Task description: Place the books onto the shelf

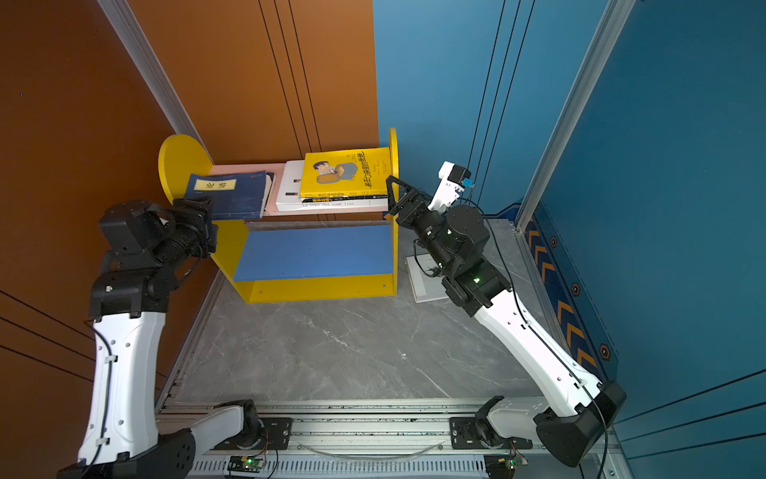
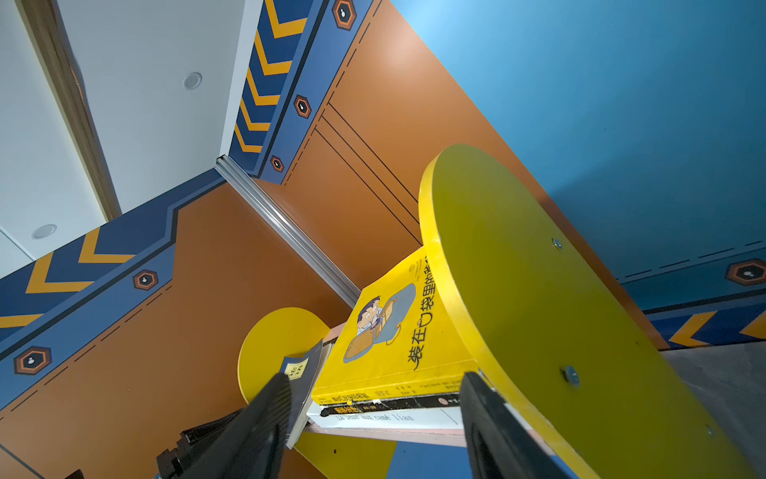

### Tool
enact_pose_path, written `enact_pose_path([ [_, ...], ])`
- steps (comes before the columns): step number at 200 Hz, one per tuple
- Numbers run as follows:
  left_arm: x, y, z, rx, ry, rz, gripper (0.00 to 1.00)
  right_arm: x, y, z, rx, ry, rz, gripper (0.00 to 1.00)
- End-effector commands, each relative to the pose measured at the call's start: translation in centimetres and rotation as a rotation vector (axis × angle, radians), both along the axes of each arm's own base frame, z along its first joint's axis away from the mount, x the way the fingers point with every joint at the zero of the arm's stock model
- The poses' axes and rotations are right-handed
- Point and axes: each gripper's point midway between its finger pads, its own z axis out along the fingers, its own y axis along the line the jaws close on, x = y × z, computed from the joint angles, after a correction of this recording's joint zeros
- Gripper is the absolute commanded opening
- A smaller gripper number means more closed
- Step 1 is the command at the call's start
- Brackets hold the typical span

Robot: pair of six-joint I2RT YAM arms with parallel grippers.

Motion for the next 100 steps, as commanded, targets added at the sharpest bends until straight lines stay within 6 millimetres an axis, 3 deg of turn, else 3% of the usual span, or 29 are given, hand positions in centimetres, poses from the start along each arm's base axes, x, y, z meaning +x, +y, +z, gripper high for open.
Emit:
enact_pose_path([
  [1,0.3,0.0,1.8,0.044,-0.051,-0.001,0.70,0.2,0.0,-0.2,0.010,0.001,0.013,0.67],
  [100,1.9,-0.5,2.7,0.070,-0.065,-0.026,0.62,1.3,0.0,-1.1,0.010,0.029,0.006,0.67],
])
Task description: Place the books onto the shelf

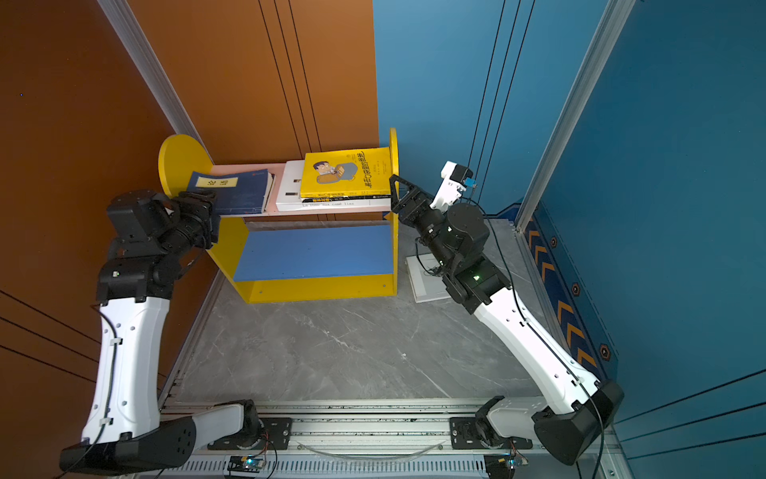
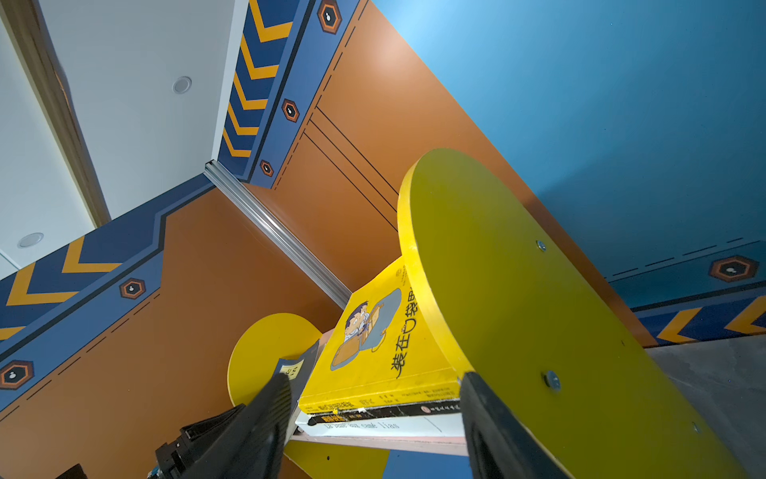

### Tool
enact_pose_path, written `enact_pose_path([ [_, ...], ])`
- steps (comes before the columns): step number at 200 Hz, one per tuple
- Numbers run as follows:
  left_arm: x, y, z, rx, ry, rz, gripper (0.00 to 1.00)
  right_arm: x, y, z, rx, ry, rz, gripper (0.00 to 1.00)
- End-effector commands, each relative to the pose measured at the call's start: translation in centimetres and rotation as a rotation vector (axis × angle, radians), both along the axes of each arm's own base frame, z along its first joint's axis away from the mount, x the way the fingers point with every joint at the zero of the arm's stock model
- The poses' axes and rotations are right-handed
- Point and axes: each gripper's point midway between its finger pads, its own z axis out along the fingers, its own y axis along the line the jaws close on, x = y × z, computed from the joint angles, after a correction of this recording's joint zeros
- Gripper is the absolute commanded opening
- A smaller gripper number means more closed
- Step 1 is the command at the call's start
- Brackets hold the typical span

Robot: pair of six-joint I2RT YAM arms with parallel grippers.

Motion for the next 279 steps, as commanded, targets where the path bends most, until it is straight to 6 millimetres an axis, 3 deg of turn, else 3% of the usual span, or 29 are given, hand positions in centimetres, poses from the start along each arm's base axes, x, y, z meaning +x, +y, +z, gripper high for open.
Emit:
enact_pose_path([
  [1,0.0,-0.2,2.2,0.035,-0.058,-0.005,0.62,0.4,0.4,-0.4,0.008,0.009,0.020,0.67],
  [159,1.4,-0.1,2.8,0.063,-0.080,0.017,0.62,0.4,-0.1,-0.5,0.011,0.015,0.013,0.67],
  [210,-0.1,0.5,3.0,0.086,-0.062,0.058,0.72,0.0,-0.3,-0.3,0.013,0.011,0.017,0.67],
  [279,-1.5,1.3,2.8,0.100,-0.039,0.091,0.74,-0.6,-0.7,-0.2,0.014,0.009,0.013,0.67],
])
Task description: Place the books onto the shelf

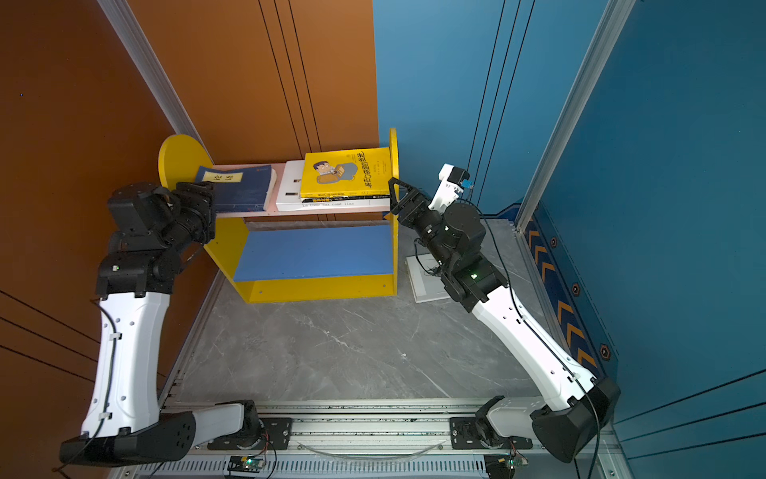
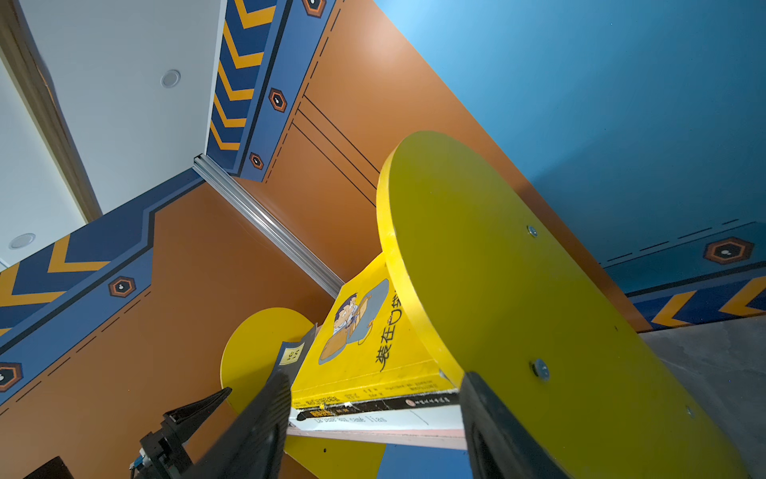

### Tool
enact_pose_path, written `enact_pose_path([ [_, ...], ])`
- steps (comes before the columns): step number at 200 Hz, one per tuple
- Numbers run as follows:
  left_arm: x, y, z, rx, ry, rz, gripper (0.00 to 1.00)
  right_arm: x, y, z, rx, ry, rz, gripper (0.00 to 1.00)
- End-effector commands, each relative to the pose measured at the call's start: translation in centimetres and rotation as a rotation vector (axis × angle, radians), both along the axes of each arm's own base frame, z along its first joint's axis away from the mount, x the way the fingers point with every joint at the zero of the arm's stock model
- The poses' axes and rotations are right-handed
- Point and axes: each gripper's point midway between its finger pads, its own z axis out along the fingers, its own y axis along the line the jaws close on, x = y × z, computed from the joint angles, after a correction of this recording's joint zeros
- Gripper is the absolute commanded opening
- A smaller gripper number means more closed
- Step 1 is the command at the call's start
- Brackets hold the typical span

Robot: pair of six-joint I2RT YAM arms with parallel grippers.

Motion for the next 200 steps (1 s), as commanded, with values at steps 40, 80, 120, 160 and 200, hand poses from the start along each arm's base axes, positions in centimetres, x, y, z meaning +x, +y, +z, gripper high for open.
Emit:
enact_pose_path([
  [40,-3.4,0.6,3.9,0.101,-0.111,0.032,0.78,-1.3,-1.7,0.7,-0.012,-0.016,-0.030,0.69],
  [80,-6.3,0.2,5.1,0.194,-0.191,0.015,0.82,-1.2,-3.5,0.4,-0.023,-0.002,-0.075,0.72],
  [120,-7.9,-2.5,5.4,0.295,-0.225,-0.119,0.85,-1.1,-6.3,-0.1,-0.064,0.023,-0.161,0.79],
  [160,-9.3,-5.9,2.4,0.411,-0.200,-0.220,0.85,-0.5,-10.8,-2.6,-0.156,0.113,-0.298,0.90],
  [200,-9.7,-12.2,-3.5,0.591,-0.113,-0.378,0.85,0.4,-15.5,-7.2,-0.217,0.267,-0.385,0.94],
])
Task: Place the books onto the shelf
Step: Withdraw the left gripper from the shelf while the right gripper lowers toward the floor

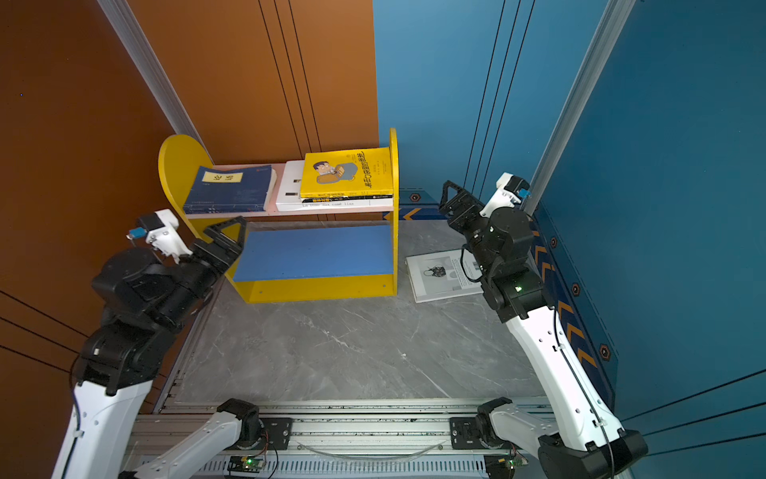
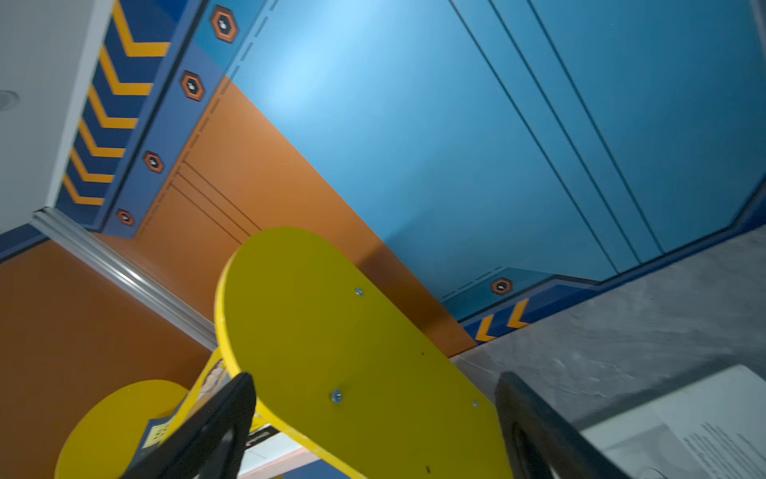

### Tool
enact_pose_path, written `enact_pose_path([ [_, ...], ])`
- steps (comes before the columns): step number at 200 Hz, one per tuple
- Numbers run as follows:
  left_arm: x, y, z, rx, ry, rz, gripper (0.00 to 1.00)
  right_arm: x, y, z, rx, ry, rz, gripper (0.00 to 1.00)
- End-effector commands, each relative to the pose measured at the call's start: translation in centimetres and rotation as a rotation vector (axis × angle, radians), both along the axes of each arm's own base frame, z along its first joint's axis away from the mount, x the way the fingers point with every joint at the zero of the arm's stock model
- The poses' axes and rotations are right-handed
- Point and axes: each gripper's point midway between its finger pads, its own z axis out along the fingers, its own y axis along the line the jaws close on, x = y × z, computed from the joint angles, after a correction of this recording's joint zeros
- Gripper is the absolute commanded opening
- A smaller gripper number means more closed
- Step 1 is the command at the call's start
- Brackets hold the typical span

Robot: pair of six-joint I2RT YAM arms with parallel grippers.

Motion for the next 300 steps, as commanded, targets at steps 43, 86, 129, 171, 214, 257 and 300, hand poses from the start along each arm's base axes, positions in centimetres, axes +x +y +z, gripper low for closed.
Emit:
enact_pose_path([
  [43,-0.1,-10.2,-8.1,0.383,0.022,-0.099,0.99,0.5,-5.0,-11.0,-0.032,0.336,-0.052,0.95],
  [86,-1.4,-15.7,-13.7,0.558,0.077,-0.138,0.98,1.7,-8.0,-13.7,0.090,0.390,-0.047,0.96],
  [129,-2.0,-10.9,-17.4,0.475,0.125,0.023,0.98,1.3,-2.7,-16.0,0.058,0.393,0.092,1.00],
  [171,-4.6,0.1,-18.4,0.364,0.159,0.295,0.98,-0.6,4.6,-20.5,-0.147,0.412,0.262,1.00],
  [214,-7.6,8.1,-18.7,0.219,0.134,0.460,0.98,-1.2,9.9,-22.6,-0.246,0.376,0.397,1.00],
  [257,-8.6,11.0,-19.5,0.300,0.242,0.557,0.98,0.5,13.5,-23.4,-0.289,0.370,0.460,1.00],
  [300,-8.1,12.5,-22.0,0.388,0.466,0.620,0.98,3.0,16.0,-23.7,-0.297,0.369,0.453,0.98],
])
